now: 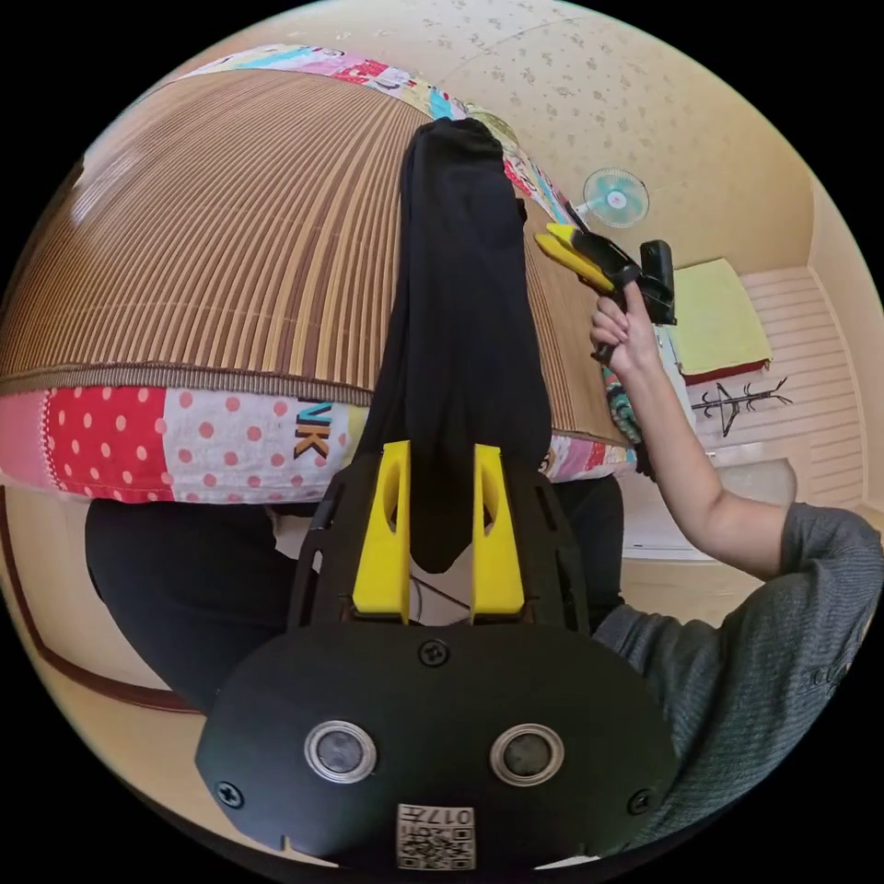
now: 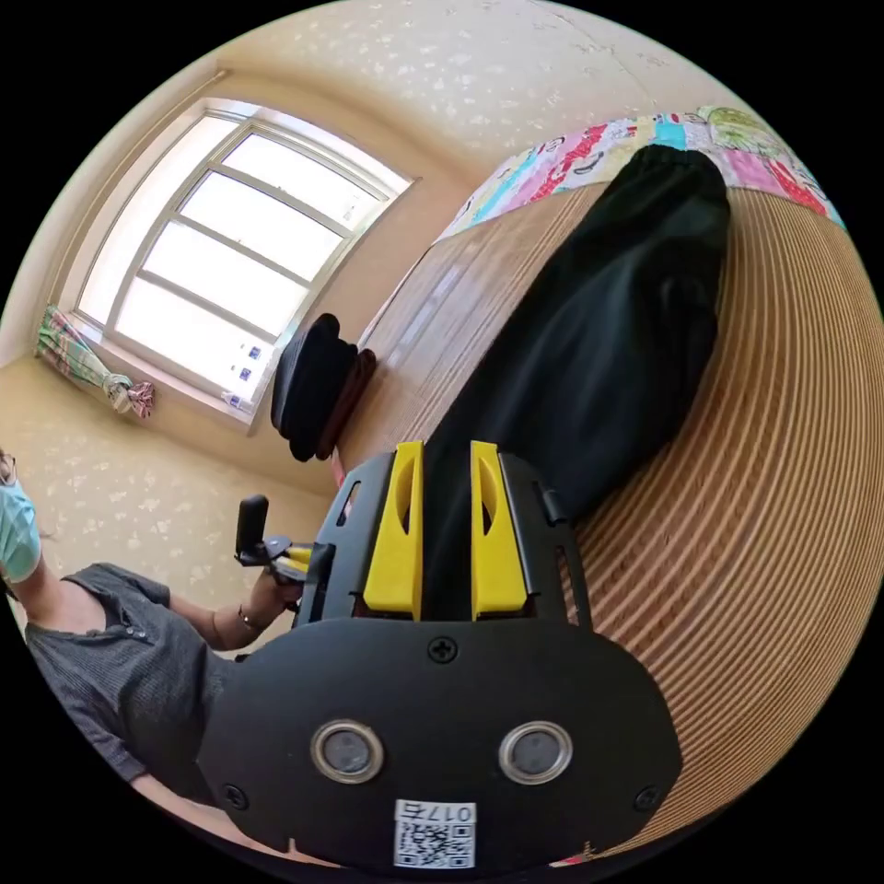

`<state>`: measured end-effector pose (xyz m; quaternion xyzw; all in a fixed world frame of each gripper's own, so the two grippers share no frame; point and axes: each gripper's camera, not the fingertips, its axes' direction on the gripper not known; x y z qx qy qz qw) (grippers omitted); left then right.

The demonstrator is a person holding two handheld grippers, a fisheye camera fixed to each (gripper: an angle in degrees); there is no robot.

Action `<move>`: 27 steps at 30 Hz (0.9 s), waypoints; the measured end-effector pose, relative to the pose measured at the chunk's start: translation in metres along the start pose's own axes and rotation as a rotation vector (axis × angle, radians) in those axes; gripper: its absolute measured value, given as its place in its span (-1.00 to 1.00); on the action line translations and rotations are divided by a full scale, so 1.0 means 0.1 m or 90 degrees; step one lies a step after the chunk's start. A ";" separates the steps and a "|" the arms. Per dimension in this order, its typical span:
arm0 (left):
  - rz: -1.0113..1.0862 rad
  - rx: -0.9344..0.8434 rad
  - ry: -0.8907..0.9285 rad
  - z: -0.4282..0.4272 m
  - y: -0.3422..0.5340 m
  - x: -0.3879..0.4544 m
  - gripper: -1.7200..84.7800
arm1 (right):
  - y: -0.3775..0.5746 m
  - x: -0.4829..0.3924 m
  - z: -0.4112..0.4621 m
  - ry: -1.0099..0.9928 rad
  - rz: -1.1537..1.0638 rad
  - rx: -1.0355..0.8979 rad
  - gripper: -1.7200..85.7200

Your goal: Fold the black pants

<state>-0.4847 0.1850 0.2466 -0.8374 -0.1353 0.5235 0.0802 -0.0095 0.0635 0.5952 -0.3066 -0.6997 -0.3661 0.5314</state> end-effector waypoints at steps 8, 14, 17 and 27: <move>0.008 -0.017 -0.015 0.07 0.02 -0.05 -0.80 | 1.79 -0.06 0.12 0.059 0.101 -0.011 -0.75; 0.030 -0.056 0.097 -0.07 -0.08 -0.21 -0.90 | 1.96 -0.03 0.14 0.041 0.107 -0.020 -0.88; 0.089 -0.054 0.222 -0.32 -0.13 -0.24 -0.93 | 1.97 -0.16 -0.12 0.007 0.066 0.003 -0.91; 0.010 -0.106 0.176 -0.41 -0.09 -0.71 -0.92 | 2.12 0.33 0.09 -0.036 0.095 -0.075 -0.92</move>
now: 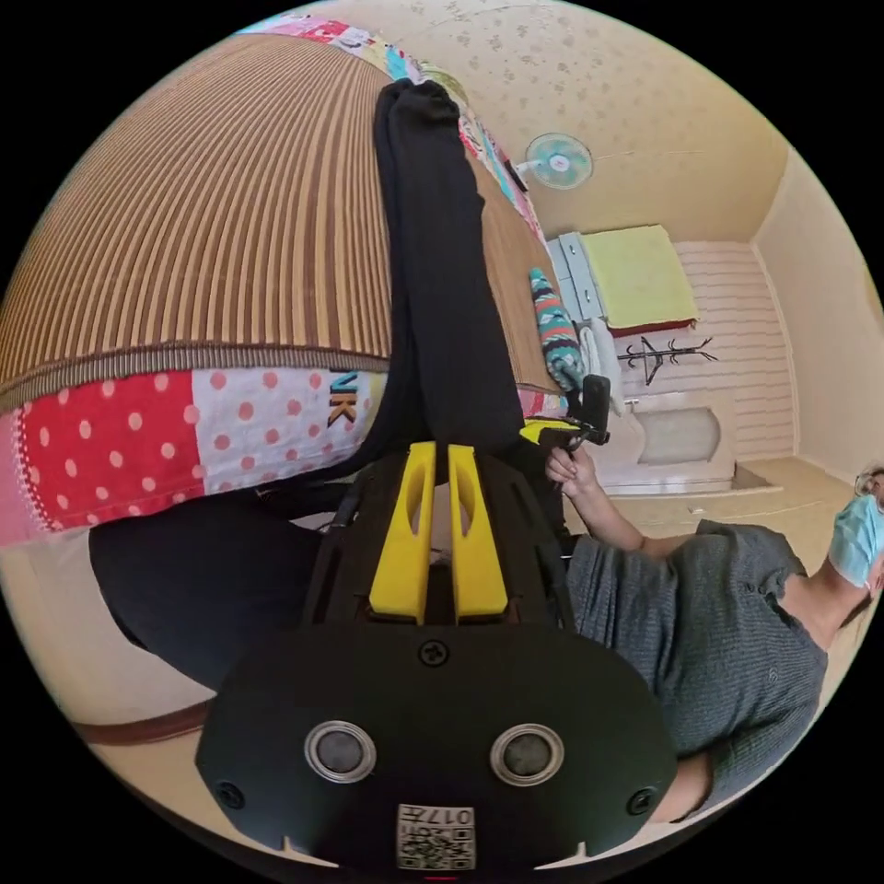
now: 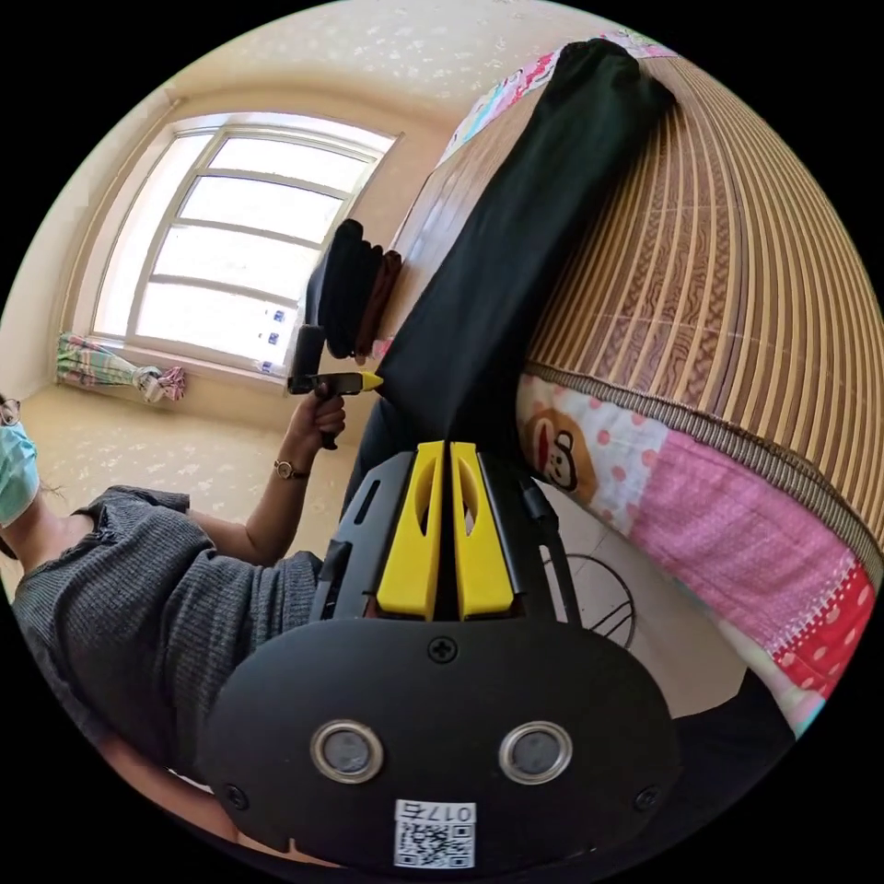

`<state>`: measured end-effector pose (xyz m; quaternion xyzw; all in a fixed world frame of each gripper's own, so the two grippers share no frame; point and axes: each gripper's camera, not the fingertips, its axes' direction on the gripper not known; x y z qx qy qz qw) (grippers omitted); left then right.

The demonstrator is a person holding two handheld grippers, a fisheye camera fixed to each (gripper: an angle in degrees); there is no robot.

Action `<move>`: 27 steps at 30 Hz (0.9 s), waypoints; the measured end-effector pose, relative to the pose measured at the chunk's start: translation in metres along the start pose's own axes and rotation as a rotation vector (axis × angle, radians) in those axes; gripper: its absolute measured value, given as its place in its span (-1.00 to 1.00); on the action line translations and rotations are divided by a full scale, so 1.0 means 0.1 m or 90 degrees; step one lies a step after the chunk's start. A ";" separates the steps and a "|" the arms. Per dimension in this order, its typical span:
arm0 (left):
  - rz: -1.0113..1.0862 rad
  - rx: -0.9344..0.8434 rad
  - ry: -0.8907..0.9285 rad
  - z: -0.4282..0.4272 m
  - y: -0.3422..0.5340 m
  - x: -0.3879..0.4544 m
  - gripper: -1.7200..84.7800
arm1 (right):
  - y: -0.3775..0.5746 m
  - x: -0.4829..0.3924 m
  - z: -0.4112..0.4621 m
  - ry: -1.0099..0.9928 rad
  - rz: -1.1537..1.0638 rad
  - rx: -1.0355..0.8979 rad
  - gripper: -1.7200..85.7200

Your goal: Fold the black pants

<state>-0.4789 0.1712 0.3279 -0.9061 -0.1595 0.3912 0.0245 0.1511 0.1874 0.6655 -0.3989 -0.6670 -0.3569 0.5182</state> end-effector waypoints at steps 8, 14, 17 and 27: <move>-0.028 0.105 -0.038 -0.18 0.06 0.11 -0.82 | -0.19 0.15 -0.38 0.039 0.025 0.082 -0.82; 0.003 0.153 0.001 -0.36 -0.31 0.19 -0.73 | -0.86 0.46 -0.47 0.050 0.066 0.090 -0.73; 0.004 0.069 -0.092 -0.06 -0.56 0.31 -0.71 | -1.13 0.53 -0.18 0.042 0.062 0.045 -0.76; 0.026 0.029 -0.016 0.48 -0.19 0.49 -0.87 | -0.82 0.38 -0.20 0.131 -0.005 -0.030 -0.88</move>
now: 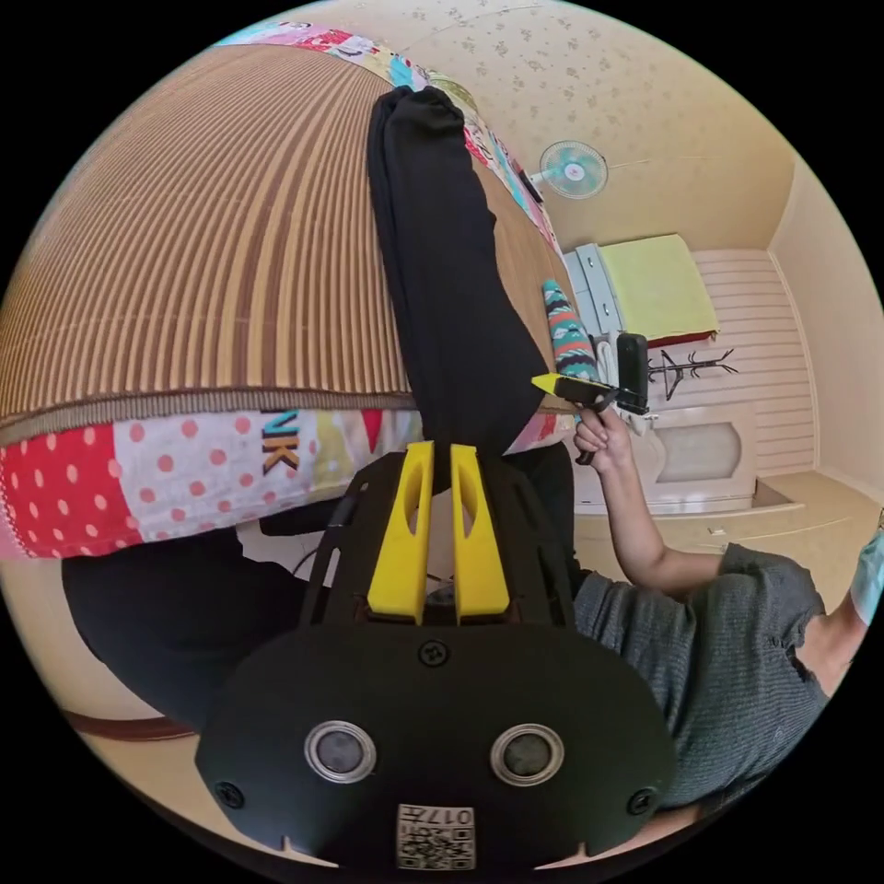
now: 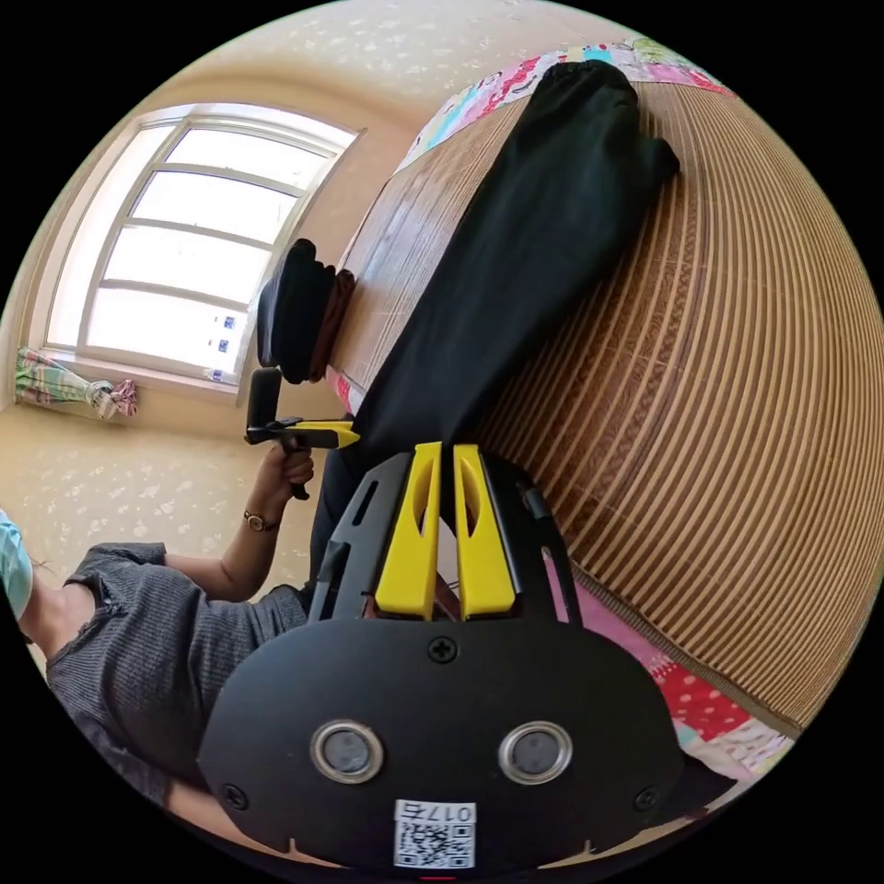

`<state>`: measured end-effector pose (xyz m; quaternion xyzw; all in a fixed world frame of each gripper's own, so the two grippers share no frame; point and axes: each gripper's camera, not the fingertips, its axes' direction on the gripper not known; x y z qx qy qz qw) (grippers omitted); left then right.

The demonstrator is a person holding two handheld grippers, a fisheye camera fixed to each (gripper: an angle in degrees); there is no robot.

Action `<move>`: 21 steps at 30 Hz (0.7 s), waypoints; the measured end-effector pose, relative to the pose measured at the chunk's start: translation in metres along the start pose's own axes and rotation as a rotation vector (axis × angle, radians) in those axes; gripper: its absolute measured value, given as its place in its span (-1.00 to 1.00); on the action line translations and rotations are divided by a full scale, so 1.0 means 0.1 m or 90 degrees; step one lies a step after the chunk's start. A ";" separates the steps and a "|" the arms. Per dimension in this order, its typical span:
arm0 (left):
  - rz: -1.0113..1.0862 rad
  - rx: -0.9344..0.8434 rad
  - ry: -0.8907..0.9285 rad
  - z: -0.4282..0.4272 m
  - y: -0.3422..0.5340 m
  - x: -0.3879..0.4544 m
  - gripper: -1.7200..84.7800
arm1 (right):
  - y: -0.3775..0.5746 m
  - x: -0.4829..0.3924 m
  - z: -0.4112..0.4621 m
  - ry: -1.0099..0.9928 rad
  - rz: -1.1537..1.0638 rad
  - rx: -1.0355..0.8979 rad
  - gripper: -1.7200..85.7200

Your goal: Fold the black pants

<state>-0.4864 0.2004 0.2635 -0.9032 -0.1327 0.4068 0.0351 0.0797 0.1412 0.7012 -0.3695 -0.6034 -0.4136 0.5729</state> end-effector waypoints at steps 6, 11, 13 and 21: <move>-0.022 0.011 0.016 0.28 0.25 -0.04 -0.83 | 0.29 0.35 0.08 0.025 0.083 0.002 -0.86; 0.014 0.096 0.007 0.10 -0.02 0.08 -0.80 | 0.04 0.39 -0.11 0.015 0.098 0.097 -0.79; 0.010 0.093 -0.027 0.12 -0.17 0.11 -0.78 | -0.18 0.33 -0.10 0.004 0.089 0.116 -0.78; -0.017 0.071 -0.019 0.37 -0.41 0.09 -0.75 | -1.97 -0.18 0.08 0.090 0.019 0.148 -0.73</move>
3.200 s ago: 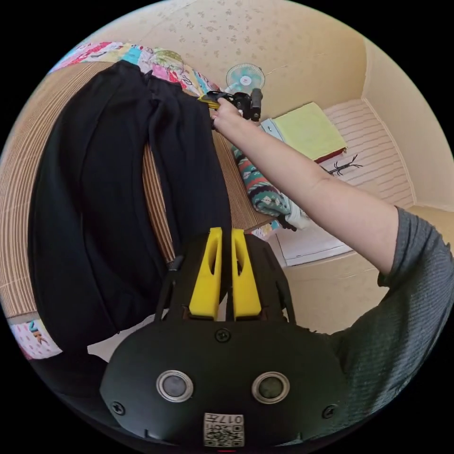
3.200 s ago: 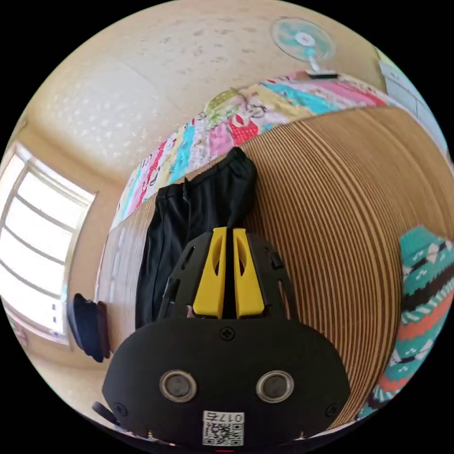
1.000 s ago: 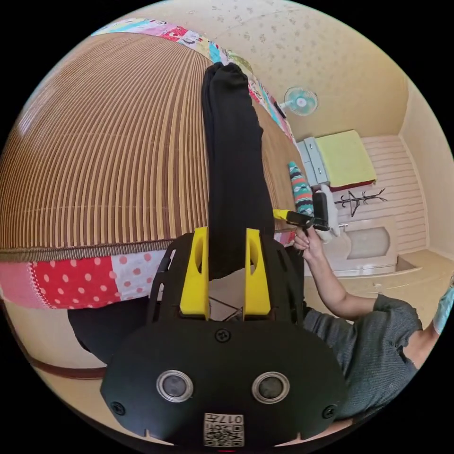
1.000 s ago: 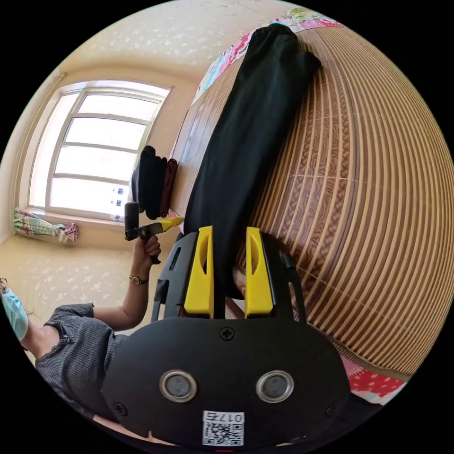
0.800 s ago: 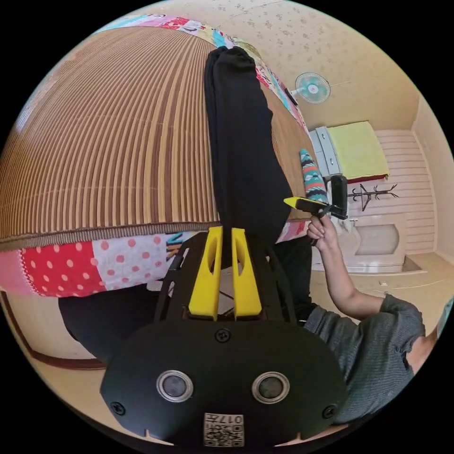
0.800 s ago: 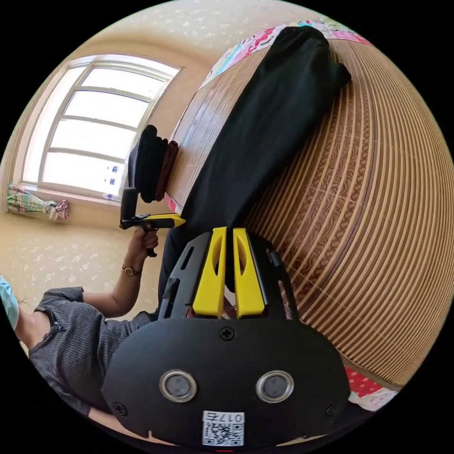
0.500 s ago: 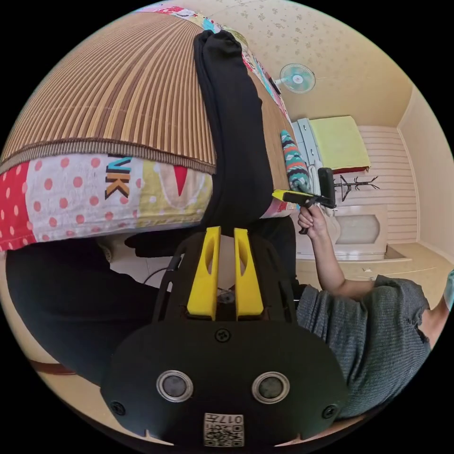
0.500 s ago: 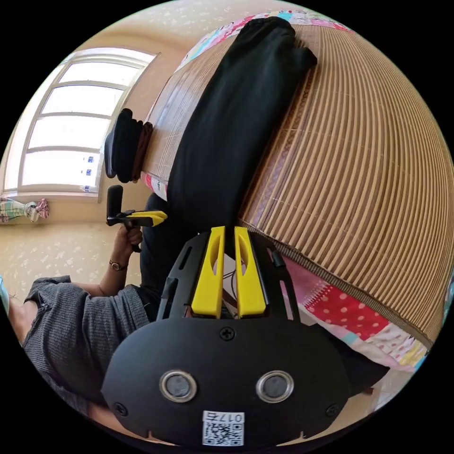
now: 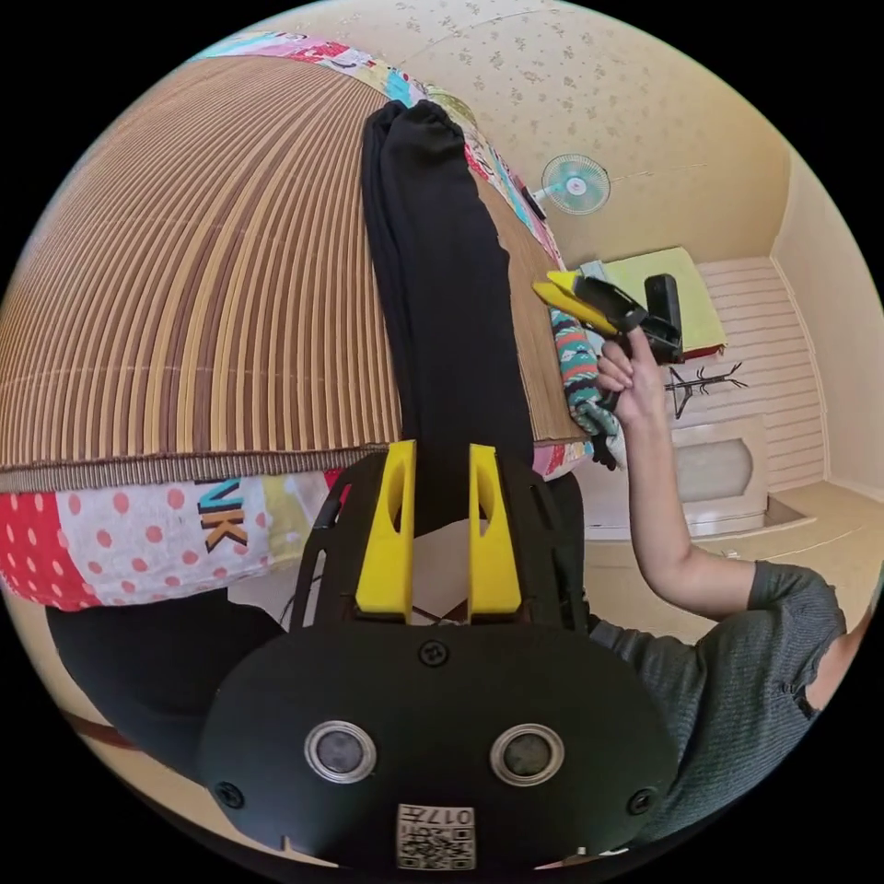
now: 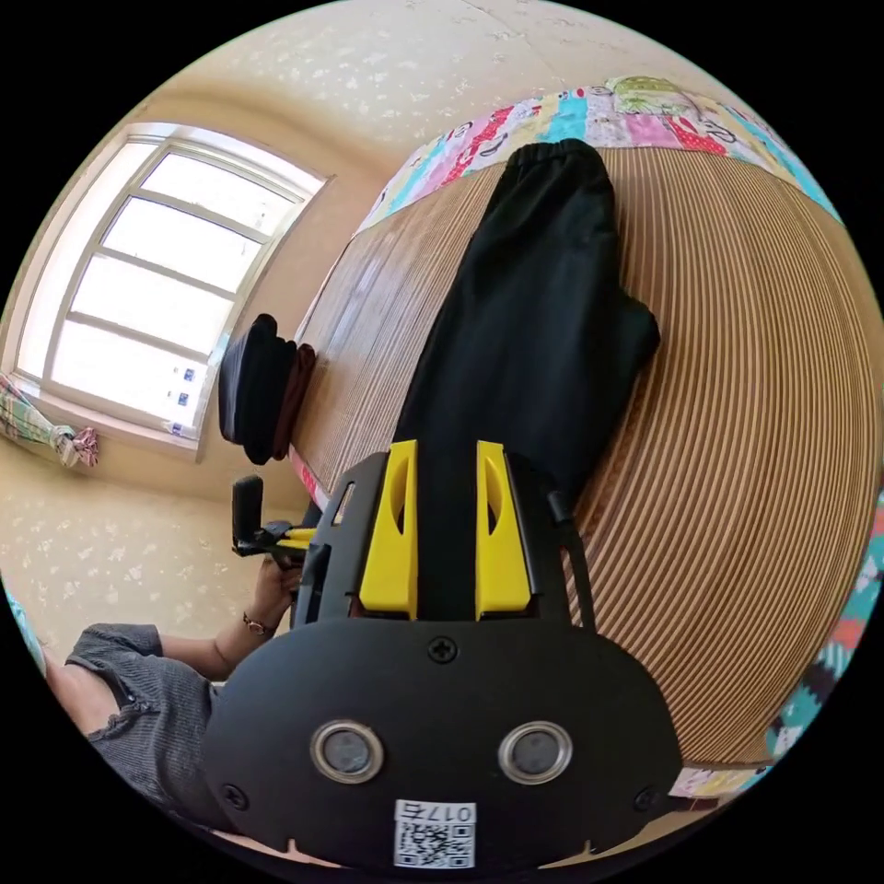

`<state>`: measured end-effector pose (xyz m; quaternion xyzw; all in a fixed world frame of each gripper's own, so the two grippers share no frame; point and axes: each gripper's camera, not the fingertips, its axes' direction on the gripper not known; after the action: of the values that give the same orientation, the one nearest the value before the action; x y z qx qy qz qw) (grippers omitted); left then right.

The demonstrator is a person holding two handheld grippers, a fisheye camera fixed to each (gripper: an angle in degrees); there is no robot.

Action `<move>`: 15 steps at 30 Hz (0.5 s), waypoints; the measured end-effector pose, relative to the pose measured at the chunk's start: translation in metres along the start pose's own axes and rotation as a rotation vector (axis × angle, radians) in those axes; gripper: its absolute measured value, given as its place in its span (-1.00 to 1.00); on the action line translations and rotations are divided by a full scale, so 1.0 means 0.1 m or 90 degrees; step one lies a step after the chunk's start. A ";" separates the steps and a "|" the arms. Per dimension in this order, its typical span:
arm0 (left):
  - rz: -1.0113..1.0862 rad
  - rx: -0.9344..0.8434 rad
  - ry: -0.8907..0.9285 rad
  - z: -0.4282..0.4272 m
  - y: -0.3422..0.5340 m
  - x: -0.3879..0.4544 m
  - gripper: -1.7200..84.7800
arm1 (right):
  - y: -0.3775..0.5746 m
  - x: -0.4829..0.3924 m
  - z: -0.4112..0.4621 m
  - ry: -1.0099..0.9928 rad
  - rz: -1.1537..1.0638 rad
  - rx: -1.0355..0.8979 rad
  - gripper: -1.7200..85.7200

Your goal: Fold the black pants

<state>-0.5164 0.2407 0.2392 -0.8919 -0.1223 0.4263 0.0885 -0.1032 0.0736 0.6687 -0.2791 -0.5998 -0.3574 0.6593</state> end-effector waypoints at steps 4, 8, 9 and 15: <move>-0.022 -0.016 0.001 0.04 0.15 -0.05 -0.81 | -0.96 -0.18 0.28 0.028 0.007 0.041 -0.68; 0.009 -0.053 -0.067 0.16 0.36 0.08 -0.84 | -1.86 -0.51 1.04 0.132 -0.031 0.007 -0.64; 0.009 -0.054 -0.063 0.19 0.38 0.08 -0.84 | -2.02 -0.57 1.32 0.196 -0.041 -0.013 -0.64; 0.005 -0.060 -0.055 0.31 0.39 -0.02 -0.94 | -2.07 -0.56 1.71 0.218 -0.010 0.030 -0.82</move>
<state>-0.5359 0.2051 0.2111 -0.8764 -0.1429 0.4583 0.0392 -0.3727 0.0954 0.6216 -0.1936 -0.4891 -0.3909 0.7553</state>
